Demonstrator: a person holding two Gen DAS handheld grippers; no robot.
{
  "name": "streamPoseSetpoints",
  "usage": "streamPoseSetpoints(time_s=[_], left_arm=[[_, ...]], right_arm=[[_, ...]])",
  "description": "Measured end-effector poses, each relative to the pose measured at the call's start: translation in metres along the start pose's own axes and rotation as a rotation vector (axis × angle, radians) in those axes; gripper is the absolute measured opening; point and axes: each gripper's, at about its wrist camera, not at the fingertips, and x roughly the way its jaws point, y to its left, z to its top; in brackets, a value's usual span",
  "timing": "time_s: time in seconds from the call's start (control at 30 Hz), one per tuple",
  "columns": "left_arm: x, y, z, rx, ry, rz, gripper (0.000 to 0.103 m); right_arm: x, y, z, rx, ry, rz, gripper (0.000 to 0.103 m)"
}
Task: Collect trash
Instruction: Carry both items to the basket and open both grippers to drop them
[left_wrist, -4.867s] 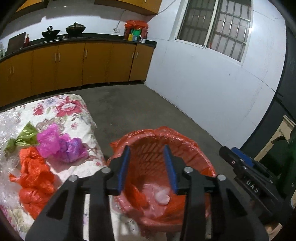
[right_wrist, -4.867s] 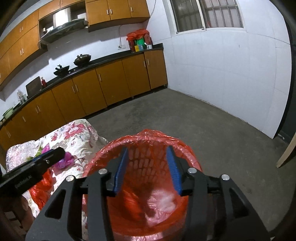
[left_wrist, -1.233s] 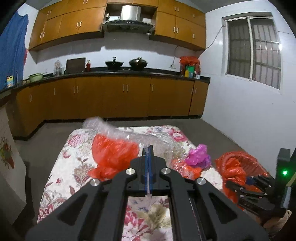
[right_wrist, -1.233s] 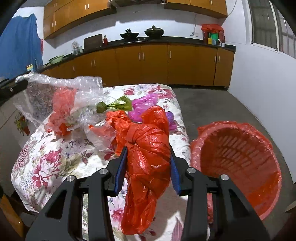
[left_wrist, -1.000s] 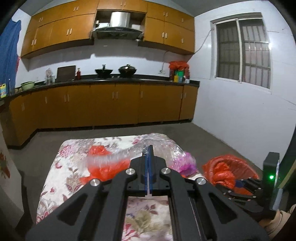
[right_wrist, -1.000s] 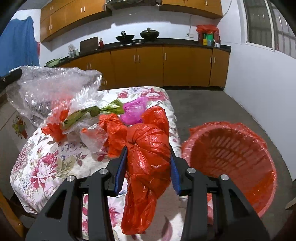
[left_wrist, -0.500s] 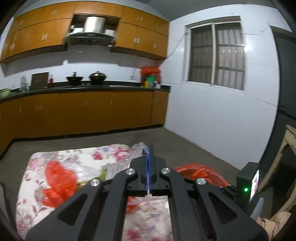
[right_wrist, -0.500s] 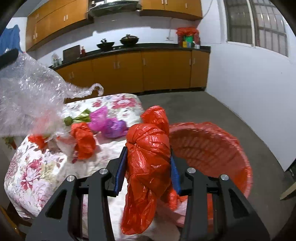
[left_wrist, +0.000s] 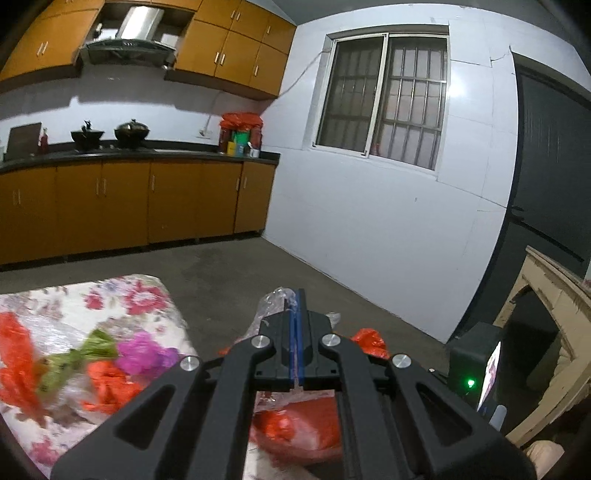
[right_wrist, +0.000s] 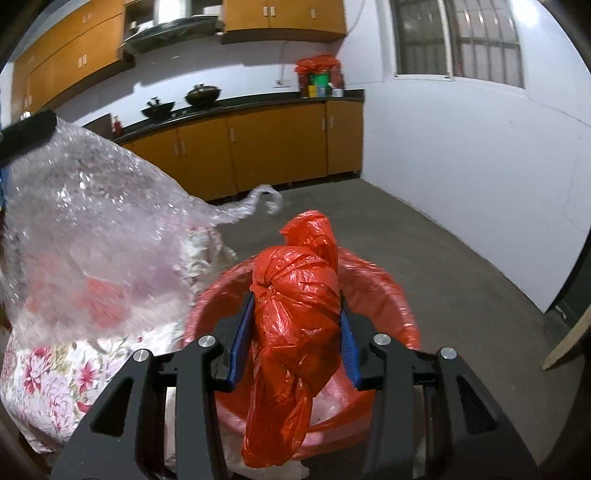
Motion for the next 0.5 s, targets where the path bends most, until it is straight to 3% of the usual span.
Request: streamPoseSetpoints(time_s=[0.3, 0.5], left_arm=[[0.049, -0.01, -0.01, -0.082, 0.055, -0.051, 0.003], [0.07, -0.022, -0.008, -0.074, 0.058, -0.085, 0.003]], right_arm=[[0.003, -0.026, 0.002, 0.063, 0.002, -0.025, 0.042], [0.002, -0.037, 0.003, 0.074, -0.002, -0.046, 0.042]])
